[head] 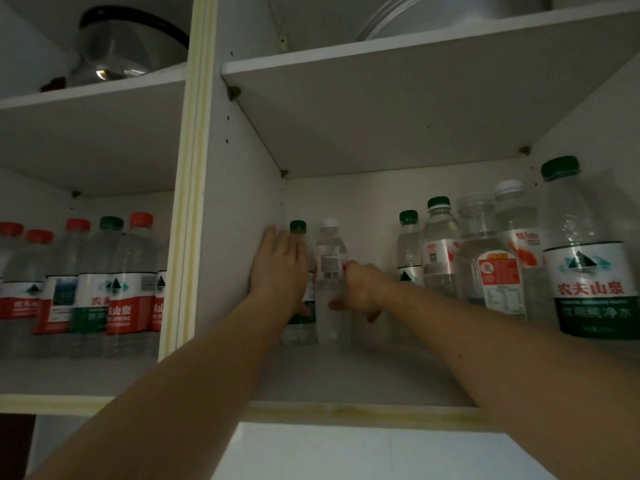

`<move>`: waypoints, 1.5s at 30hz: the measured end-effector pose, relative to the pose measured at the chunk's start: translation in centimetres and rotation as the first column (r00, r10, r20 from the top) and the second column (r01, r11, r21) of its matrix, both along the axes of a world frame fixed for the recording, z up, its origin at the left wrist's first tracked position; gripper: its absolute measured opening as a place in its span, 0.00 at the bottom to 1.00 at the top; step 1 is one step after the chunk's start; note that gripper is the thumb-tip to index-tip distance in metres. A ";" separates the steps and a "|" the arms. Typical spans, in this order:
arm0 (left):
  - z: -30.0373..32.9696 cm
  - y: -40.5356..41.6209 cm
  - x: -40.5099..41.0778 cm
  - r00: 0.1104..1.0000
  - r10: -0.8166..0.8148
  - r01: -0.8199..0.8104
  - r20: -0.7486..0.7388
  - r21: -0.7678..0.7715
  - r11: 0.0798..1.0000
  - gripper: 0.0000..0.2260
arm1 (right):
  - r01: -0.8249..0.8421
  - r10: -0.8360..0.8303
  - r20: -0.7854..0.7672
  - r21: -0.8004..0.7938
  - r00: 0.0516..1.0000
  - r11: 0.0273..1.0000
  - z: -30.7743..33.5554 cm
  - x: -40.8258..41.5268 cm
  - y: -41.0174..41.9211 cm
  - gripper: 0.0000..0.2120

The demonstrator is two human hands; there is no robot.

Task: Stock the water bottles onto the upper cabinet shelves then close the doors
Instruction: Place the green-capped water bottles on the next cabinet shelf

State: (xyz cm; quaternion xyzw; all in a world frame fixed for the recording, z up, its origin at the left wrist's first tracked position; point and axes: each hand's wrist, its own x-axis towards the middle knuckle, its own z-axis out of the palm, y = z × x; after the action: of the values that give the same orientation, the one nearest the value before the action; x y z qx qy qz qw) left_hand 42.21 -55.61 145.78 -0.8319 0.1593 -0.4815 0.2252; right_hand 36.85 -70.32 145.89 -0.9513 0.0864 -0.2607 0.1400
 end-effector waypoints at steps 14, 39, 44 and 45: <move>0.8 -0.9 -4.4 0.495 -0.866 0.677 0.069 -0.656 0.335 0.24 | 0.394 -0.101 0.416 -0.716 0.904 0.577 -0.7 -12.4 -0.1 0.17; 6.4 -14.3 -4.5 0.047 -0.997 0.518 -0.062 -0.852 0.078 0.19 | 0.333 -0.304 0.137 -0.368 0.943 0.868 11.6 -12.6 -6.3 0.15; 6.5 -13.6 -3.2 0.003 -0.998 0.459 0.062 -0.887 -0.054 0.13 | 0.321 -0.326 0.059 -0.403 0.944 0.857 12.1 -13.5 -5.6 0.17; 6.5 -13.2 -2.8 -0.005 -0.997 0.448 0.080 -0.891 -0.074 0.13 | 0.320 -0.338 0.034 -0.420 0.941 0.849 12.4 -13.7 -5.3 0.18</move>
State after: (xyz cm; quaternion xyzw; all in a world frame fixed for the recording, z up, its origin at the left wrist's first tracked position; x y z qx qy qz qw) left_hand 39.43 -68.86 152.29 -0.6445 0.4953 -0.1940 -0.5492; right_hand 23.19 -75.57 158.33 -0.9352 0.1927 -0.2735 -0.1160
